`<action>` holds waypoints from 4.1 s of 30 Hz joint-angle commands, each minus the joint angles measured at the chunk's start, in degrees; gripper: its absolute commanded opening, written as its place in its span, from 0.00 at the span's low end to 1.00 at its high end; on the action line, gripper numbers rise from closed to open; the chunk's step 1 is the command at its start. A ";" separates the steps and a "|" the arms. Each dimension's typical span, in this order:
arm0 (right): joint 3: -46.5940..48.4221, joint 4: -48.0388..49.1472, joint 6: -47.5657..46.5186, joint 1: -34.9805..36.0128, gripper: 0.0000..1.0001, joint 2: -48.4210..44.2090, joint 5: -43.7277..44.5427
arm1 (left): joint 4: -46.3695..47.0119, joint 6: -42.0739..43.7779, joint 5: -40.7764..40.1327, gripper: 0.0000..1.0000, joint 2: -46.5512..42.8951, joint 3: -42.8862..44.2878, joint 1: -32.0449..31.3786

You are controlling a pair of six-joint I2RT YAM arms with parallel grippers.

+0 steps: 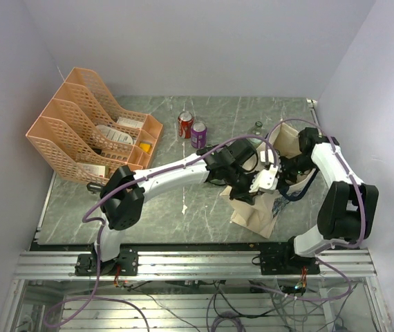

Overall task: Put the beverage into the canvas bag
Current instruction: Pick up the drink from the canvas bag, then place the drink at the center of the board.

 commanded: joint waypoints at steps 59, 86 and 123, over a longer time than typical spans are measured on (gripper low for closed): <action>16.24 43.57 64.71 11.35 0.00 -26.04 0.85 | 47.97 -78.33 8.89 0.92 -8.99 9.15 22.54; 18.15 61.56 69.84 31.87 0.00 -17.38 10.30 | 54.62 -97.31 5.01 0.99 -18.06 -7.76 33.75; 11.66 66.82 74.21 36.62 0.51 -10.61 13.40 | 51.87 -96.07 2.62 0.07 -20.67 -5.09 38.47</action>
